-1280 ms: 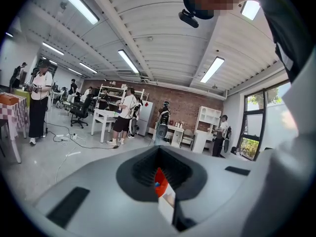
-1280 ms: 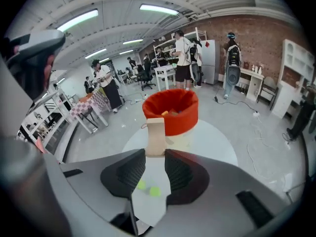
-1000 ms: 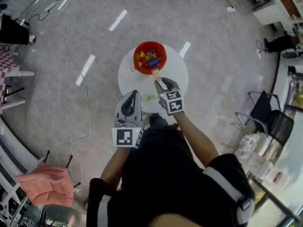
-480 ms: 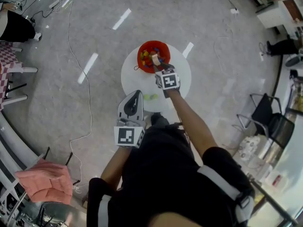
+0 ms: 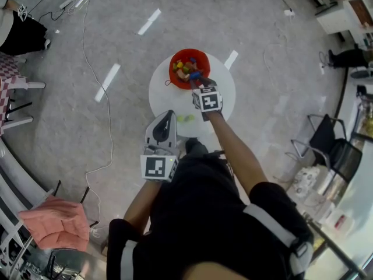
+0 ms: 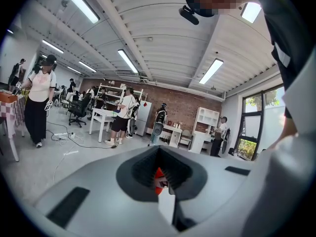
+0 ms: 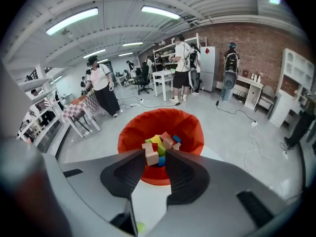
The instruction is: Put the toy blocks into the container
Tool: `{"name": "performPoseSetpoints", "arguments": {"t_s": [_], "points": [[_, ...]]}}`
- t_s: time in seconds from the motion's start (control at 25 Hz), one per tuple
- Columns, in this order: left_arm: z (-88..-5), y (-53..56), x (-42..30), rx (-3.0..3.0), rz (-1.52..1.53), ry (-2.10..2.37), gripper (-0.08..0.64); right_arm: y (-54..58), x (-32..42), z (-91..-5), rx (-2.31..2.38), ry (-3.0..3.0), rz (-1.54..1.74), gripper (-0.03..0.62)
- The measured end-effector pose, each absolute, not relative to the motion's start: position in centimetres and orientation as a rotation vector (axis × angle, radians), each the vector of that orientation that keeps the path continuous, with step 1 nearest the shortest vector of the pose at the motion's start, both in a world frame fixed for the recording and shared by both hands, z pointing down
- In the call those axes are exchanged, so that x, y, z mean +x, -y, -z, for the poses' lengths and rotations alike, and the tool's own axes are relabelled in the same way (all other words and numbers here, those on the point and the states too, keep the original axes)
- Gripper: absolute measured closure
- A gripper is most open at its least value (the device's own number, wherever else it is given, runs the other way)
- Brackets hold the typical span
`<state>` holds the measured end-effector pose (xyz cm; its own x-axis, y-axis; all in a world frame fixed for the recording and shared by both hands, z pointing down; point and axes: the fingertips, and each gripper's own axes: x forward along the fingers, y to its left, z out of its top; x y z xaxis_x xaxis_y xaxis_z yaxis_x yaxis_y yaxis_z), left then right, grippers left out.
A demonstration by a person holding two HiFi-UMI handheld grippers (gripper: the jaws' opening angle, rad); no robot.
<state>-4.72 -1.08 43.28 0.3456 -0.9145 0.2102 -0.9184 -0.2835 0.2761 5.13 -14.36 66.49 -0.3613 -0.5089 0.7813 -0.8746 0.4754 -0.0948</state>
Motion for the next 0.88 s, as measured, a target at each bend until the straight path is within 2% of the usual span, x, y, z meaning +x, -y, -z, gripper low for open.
{"name": "performPoseSetpoints", "arguments": {"t_s": [0.16, 0.28, 0.48, 0.88], "points": [[-43.0, 1.4, -4.9, 2.268, -0.003, 1.627, 0.572, 12.9, 5.5, -64.0, 1.17, 2.132, -0.641, 0.472], [-43.0, 1.5, -5.1, 2.274, 0.003, 1.63, 0.572, 10.4, 6.2, -63.5, 1.197, 2.172, -0.622, 0.535], [-43.0, 1.5, -5.4, 2.265, -0.004, 1.633, 0.572, 5.8, 7.2, -64.8, 1.195, 2.145, -0.662, 0.594], [-43.9, 0.9, -4.7, 2.259, -0.019, 1.609, 0.572, 1.1, 7.3, -69.4, 1.099, 2.053, -0.7, 0.594]]}}
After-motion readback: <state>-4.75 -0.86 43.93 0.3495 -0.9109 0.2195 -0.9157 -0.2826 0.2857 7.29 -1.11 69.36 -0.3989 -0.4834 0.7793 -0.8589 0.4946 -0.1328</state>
